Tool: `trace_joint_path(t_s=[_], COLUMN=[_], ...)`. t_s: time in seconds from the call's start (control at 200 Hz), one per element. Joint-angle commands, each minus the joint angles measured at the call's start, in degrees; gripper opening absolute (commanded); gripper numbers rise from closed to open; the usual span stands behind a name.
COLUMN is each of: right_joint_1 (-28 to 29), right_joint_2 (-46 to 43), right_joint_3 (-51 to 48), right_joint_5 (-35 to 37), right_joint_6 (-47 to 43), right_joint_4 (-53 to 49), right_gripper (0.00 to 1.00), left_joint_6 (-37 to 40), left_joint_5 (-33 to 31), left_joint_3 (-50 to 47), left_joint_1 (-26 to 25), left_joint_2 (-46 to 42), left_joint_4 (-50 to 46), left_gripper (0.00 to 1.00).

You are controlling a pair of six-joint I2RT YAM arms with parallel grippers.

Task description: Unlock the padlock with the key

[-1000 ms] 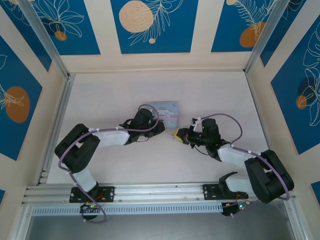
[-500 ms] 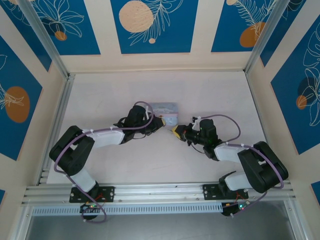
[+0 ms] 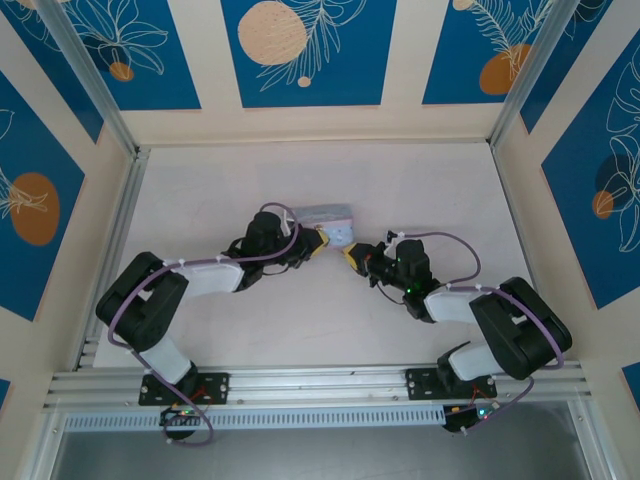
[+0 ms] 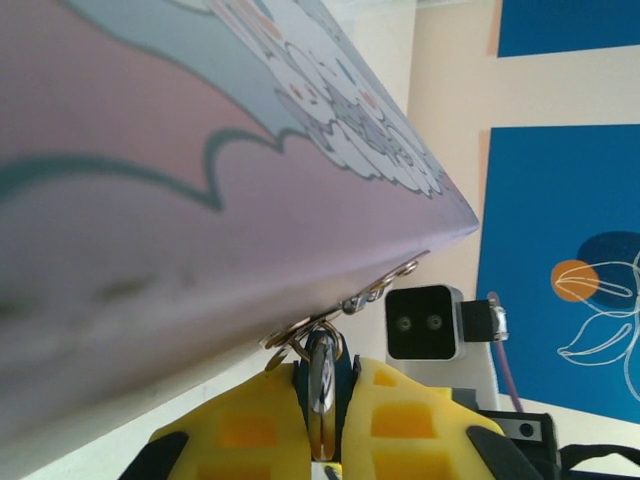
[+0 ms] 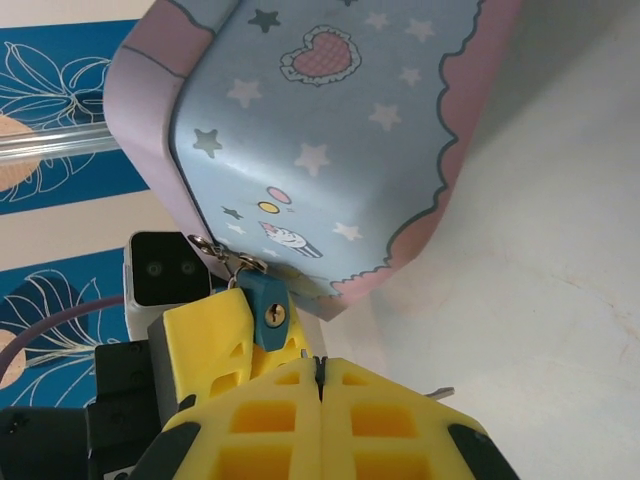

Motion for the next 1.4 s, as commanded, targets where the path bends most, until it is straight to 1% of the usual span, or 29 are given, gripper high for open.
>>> trace_joint_path(t_s=[0.0,0.28,1.02,1.395], right_joint_1=[0.7,1.6,2.1,1.8], right_joint_2=[0.4,1.1,4.5,4.3], right_joint_3=[0.0,0.7,5.0,4.5], right_joint_5=[3.1,4.4,3.9,3.9], right_joint_6=[2.0,3.2,3.7,3.8], right_joint_4=[1.9,3.0,4.6,5.1], right_gripper=[0.0,0.0,0.0,0.0], left_joint_6=[-2.5,-5.9,-5.2,-4.7], left_joint_5=[2.0,2.0,2.0,1.9], left_joint_3=[-1.0,-2.1,-2.3,-2.4], left_joint_1=[0.8,0.9,0.9,0.9], left_joint_2=[-1.7,-0.5,-0.7,-0.8], left_joint_4=[5.9,10.3,8.9,8.5], left_gripper=[0.0,0.0,0.0,0.0])
